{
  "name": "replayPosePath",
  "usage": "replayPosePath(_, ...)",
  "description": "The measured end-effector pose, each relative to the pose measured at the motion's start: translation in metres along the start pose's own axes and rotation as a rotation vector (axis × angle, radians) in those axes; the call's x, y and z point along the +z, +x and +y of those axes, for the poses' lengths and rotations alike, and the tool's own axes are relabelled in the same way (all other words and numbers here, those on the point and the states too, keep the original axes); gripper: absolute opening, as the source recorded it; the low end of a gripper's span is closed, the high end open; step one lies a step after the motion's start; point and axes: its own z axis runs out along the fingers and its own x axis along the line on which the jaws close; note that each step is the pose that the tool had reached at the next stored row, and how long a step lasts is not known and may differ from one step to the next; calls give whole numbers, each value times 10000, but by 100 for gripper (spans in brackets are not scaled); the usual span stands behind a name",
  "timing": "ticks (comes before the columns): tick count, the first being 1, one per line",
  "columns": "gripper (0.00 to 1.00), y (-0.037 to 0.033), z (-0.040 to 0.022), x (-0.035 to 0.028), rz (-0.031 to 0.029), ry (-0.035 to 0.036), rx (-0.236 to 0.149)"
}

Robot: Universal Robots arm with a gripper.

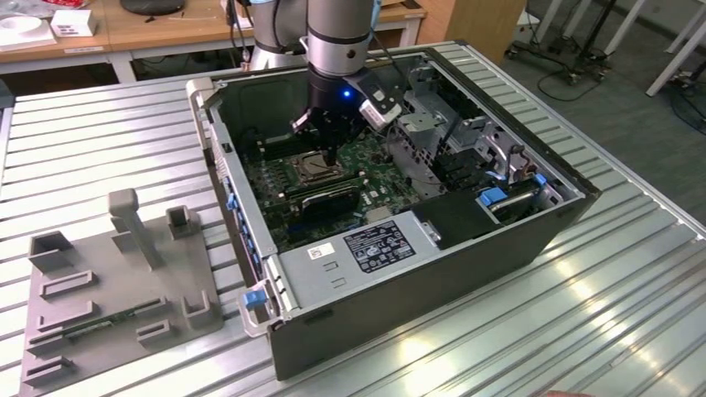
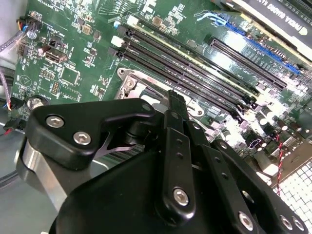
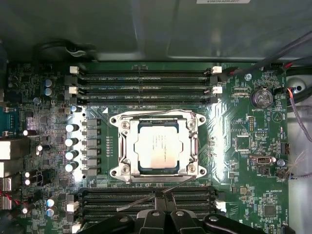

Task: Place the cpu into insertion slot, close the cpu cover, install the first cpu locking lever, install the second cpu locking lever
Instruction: 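Install the second cpu locking lever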

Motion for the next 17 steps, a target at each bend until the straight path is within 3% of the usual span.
replayPosePath(4,11,16,0,2,-2,5,-1)
replayPosePath(17,11,168,5,71,-20,6,-1)
